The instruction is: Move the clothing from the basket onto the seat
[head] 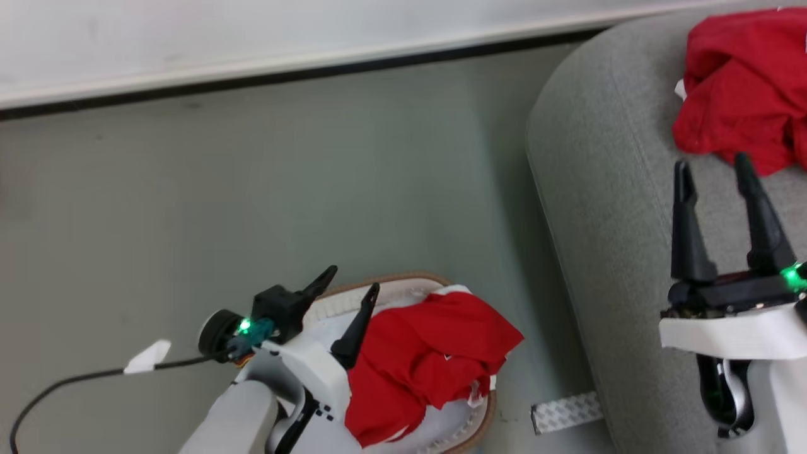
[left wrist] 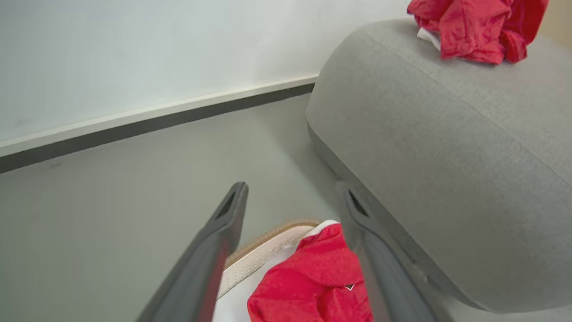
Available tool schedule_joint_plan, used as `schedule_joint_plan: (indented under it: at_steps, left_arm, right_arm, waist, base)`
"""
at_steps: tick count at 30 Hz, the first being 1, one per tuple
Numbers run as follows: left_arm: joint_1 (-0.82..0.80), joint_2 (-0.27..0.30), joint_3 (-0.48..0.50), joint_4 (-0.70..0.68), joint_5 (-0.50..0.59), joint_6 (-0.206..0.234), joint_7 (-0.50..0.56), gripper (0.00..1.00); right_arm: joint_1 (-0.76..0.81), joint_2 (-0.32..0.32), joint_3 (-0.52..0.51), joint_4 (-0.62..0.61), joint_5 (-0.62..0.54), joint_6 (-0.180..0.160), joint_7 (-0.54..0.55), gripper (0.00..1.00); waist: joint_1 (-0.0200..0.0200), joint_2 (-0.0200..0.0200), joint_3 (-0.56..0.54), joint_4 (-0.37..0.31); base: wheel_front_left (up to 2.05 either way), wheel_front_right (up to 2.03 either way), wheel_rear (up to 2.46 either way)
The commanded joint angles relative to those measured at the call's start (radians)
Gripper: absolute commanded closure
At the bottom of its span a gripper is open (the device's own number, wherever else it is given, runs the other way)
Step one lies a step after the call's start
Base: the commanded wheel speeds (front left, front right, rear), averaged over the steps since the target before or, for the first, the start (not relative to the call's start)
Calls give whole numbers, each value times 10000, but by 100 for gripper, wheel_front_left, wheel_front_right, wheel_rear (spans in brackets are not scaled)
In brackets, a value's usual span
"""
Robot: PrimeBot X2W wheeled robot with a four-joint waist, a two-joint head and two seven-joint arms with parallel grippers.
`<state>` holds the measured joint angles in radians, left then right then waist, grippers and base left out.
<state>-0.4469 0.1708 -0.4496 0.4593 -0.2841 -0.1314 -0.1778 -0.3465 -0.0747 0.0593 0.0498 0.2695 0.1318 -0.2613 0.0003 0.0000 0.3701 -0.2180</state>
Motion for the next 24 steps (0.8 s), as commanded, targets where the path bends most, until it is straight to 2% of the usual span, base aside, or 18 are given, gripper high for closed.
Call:
schedule_joint_plan:
  at_steps: [1,16,20,24]
  left_arm:
    - [-381,201,-421,215,-260,14,127,0]
    - [-2967,1132,-3517,2449,-651,12,511,0]
    - [-3556,1193,-4215,3084,-871,12,524,0]
    - [-3967,1143,-4524,3515,-1085,11,576,0]
  right_arm:
    - [-341,56,-168,-182,-109,-22,-34,0]
    - [-1778,261,-897,-1432,-258,-22,-33,0]
    - [-2133,260,-1106,-1729,76,-22,-31,0]
    - [-2362,262,-1184,-1861,257,-22,-28,0]
  waist:
    - [-3,0,841,-305]
    - [-3,0,3627,-816]
    - [-3,0,4225,-931]
    - [-3,0,4624,-1023]
  base:
    - [0,0,0]
    - [0,0,0]
    - [0,0,0]
    - [0,0,0]
